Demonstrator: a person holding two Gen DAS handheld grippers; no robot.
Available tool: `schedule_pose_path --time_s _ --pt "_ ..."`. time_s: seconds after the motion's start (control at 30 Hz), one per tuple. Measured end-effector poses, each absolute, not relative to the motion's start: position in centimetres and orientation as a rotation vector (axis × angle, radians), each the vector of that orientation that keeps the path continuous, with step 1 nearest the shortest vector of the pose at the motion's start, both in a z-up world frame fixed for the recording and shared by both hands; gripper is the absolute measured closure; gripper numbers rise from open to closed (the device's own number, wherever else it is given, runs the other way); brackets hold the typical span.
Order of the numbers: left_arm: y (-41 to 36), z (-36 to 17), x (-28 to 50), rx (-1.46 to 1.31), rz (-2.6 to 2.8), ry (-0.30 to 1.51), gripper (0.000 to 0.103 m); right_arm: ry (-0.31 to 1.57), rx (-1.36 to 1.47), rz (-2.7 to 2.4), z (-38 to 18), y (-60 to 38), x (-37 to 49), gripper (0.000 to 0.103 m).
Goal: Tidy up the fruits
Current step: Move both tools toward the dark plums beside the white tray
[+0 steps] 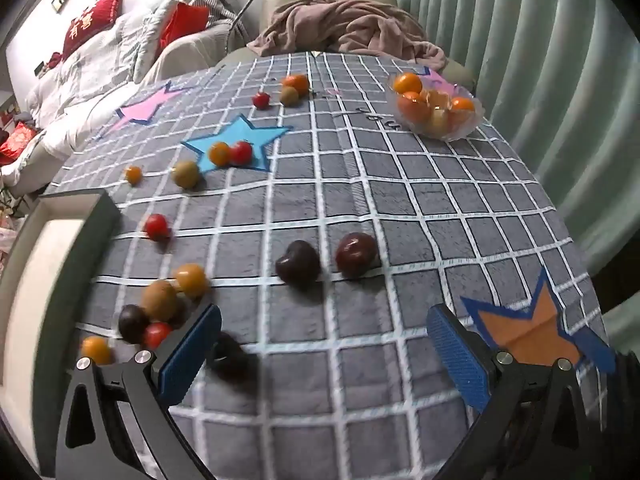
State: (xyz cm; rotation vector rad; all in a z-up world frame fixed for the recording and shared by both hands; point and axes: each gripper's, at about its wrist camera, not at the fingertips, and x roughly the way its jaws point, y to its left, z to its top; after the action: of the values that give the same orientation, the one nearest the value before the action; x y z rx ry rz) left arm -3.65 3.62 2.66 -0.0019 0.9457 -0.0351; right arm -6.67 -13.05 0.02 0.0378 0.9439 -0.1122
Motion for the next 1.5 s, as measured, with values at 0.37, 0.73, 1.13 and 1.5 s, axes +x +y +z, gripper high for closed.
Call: schedule_pose_path --time_s 0.37,0.73,1.13,1.5 --pt "9.3 3.9 -7.1 -0.008 0.000 0.957 0.000 0.950 0.061 -0.041 1.4 -11.2 -8.2 0.000" --pt "13.6 2.6 -9.5 -0.003 0.071 0.976 0.000 0.943 0.030 0.063 2.8 -7.6 -9.2 0.000" --pt "15.9 1.5 -10.1 -0.022 0.097 1.005 0.000 0.940 0.010 0.102 3.3 -5.7 -9.4 0.000" --pt "16.3 1.6 -10.2 -0.032 0.101 1.009 0.000 0.946 0.018 0.107 3.3 -5.6 -9.8 0.000"
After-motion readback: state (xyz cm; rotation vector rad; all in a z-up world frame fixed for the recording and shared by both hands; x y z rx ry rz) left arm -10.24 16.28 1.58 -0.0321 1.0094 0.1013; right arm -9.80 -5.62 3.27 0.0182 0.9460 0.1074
